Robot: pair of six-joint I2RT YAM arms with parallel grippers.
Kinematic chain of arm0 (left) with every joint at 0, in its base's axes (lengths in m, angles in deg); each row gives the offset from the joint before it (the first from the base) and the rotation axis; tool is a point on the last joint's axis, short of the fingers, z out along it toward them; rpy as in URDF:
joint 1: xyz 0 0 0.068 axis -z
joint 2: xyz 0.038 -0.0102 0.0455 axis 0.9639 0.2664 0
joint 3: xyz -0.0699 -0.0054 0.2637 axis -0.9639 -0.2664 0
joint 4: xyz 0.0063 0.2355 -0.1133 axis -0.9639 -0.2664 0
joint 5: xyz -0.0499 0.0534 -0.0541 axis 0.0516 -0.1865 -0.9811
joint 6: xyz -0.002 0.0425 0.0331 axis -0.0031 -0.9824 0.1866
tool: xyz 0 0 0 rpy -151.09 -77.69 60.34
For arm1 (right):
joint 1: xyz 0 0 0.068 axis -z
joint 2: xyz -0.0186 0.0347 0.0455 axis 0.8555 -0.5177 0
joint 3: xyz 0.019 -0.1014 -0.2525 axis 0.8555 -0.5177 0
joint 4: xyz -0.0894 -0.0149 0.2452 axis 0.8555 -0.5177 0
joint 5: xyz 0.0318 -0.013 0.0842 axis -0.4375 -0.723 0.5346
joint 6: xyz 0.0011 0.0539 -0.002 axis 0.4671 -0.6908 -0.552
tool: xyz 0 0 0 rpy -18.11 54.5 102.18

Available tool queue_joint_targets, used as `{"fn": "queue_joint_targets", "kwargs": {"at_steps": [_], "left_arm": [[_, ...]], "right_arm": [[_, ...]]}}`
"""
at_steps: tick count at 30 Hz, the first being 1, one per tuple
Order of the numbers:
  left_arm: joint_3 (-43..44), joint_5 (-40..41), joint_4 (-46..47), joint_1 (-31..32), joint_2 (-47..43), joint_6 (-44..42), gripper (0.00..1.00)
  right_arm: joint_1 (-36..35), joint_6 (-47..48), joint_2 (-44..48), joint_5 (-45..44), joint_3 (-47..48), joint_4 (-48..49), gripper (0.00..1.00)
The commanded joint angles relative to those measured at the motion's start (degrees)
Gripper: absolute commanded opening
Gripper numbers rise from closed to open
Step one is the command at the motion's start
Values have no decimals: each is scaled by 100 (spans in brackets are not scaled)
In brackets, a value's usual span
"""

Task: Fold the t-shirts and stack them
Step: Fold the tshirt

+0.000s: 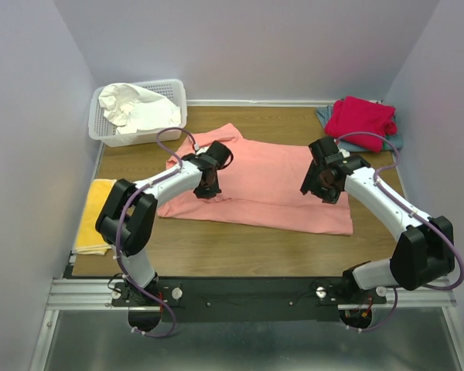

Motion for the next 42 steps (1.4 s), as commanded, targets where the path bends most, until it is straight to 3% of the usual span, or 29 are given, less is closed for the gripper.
{"fn": "queue_joint_targets", "kwargs": {"at_steps": [1,9,13,28,35,42], "left_arm": [[204,206,-132,23,106,-25,0],[704,443,-149,23,273,-227,0],[1423,540,-193,23,589,-472,0],[3683,557,-167,23,2760,-1632,0],[3624,1620,105,23,2287,-1686,34],[3246,2228,-113,14,1154,-1362,41]], "right_arm": [[-54,-59,-41,-116,-50,-109,71],[-45,-59,-41,-169,-32,-109,71],[-45,-76,-59,-282,-6,-109,71],[-45,-199,-208,-204,-85,-109,71],[-45,-138,-296,-221,-102,-118,71],[-45,-41,-542,-336,-146,-56,72]]}}
